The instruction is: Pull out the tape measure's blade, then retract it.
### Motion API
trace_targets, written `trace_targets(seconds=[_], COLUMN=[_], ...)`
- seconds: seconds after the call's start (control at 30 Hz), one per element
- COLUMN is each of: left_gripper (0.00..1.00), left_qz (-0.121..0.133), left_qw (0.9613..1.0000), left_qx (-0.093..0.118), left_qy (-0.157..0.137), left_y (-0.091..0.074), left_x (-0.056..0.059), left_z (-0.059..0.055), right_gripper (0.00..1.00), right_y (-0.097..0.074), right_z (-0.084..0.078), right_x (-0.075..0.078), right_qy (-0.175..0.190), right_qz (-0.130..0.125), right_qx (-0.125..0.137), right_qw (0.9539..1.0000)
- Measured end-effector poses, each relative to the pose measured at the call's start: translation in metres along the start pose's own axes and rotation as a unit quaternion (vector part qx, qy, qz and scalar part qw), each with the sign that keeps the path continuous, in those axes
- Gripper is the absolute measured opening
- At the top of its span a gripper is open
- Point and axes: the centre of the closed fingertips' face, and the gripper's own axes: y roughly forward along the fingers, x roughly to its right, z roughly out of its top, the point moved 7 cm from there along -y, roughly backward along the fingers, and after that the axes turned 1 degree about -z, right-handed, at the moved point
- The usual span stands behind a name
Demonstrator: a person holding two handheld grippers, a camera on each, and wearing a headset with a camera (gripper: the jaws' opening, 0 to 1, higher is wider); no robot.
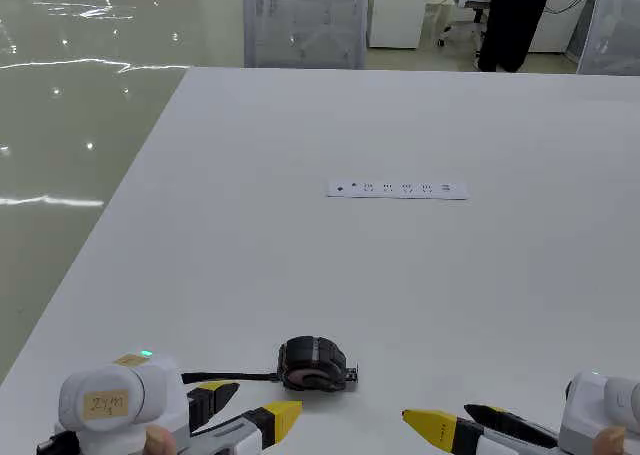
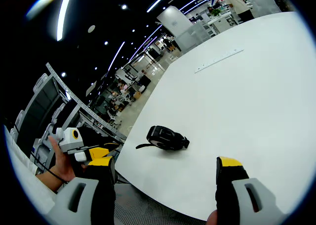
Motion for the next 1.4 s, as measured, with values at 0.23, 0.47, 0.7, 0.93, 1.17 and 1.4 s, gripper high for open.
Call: trace_targets(seconds=[0.23, 0.47, 0.7, 0.93, 1.17, 1.4], left_gripper=[0.48, 0.47, 0.47, 0.42, 0.38, 0.22], left_qz=[0.004, 0.006, 0.004, -0.024, -0.053, -0.064], left_qw=[1.0000, 0.9999, 1.0000, 0.9977, 0.9966, 0.9968], left_qx=[0.006, 0.002, 0.003, 0.055, 0.038, 0.037], left_qy=[0.005, 0.010, 0.004, -0.030, -0.050, -0.031], left_y=[0.001, 0.001, -0.001, -0.005, -0.006, -0.007], left_x=[0.002, 0.002, 0.000, 0.011, 0.015, 0.017], left_z=[0.003, 0.000, -0.001, 0.011, 0.011, 0.012], right_gripper=[0.72, 0.68, 0.63, 0.60, 0.71, 0.19], right_y=[-0.001, 0.000, -0.001, -0.001, 0.003, 0.001], right_z=[0.002, -0.003, -0.006, -0.002, -0.014, -0.003], right_x=[0.004, 0.004, 0.005, -0.010, -0.015, -0.015], right_qy=[0.014, 0.008, -0.008, -0.094, -0.104, -0.087], right_qz=[-0.010, -0.013, -0.024, 0.002, 0.030, 0.032], right_qx=[0.006, -0.009, -0.018, -0.014, -0.045, -0.006], right_qw=[0.9998, 0.9998, 0.9995, 0.9955, 0.9931, 0.9957])
